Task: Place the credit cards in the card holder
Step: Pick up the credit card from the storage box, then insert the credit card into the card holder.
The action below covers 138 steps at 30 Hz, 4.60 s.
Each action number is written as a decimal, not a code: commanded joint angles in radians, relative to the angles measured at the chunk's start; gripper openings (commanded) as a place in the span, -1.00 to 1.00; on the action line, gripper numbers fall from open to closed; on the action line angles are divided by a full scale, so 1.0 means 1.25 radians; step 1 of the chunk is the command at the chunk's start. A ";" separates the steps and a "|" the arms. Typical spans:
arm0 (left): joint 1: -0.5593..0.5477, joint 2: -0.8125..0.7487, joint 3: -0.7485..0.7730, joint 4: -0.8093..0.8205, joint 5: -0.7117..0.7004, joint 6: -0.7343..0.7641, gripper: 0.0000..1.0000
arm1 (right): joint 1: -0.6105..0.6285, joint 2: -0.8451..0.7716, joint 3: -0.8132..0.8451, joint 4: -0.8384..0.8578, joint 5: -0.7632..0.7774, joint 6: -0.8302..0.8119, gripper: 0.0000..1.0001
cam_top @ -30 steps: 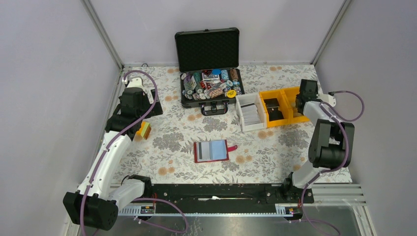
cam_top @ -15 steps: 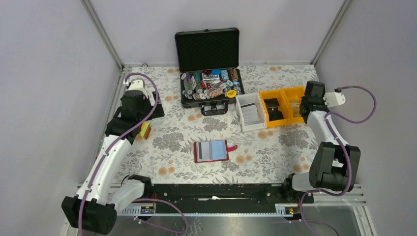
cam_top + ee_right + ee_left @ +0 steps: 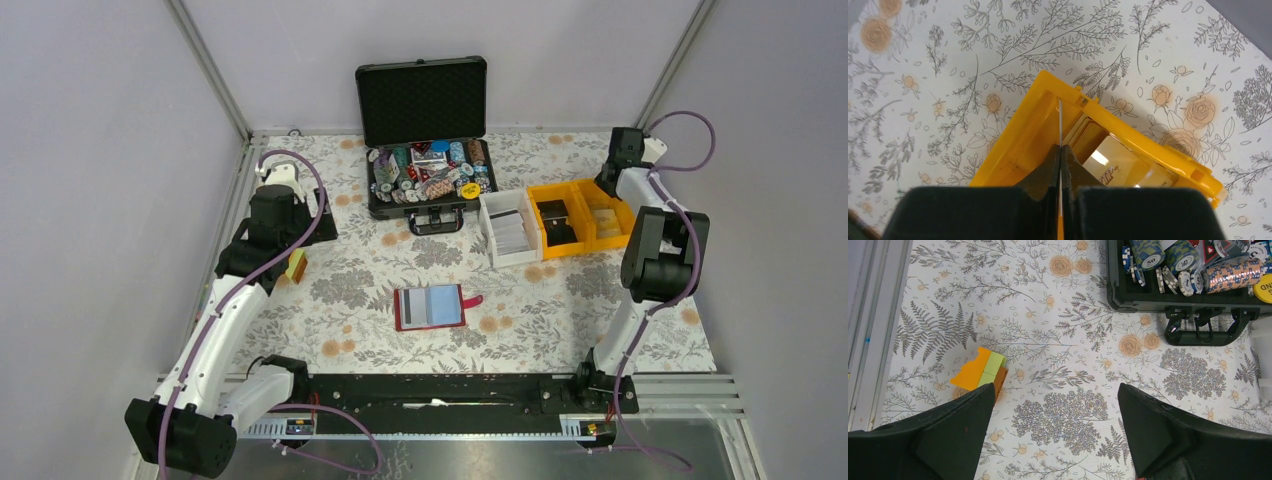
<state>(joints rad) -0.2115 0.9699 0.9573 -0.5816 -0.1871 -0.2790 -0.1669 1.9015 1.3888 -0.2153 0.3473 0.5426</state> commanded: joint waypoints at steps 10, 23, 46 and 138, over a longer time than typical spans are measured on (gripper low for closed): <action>-0.013 0.001 0.004 0.033 0.012 0.000 0.98 | -0.003 0.076 0.140 -0.193 -0.042 -0.142 -0.96; -0.017 0.000 0.002 0.035 0.015 -0.002 0.97 | -0.003 0.071 0.153 -0.219 -0.041 -0.151 -0.86; -0.022 0.005 0.002 0.034 0.019 -0.004 0.98 | -0.003 0.053 0.187 -0.277 -0.046 -0.164 -1.00; -0.244 0.020 -0.093 0.868 0.688 -0.548 -0.08 | 0.446 -0.503 -0.198 0.611 -1.125 0.409 -1.00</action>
<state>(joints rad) -0.5106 0.9951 0.8349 0.4213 0.6743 -0.9558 0.3801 1.2785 1.1336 0.5171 -1.0176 1.0527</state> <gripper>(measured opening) 0.468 0.017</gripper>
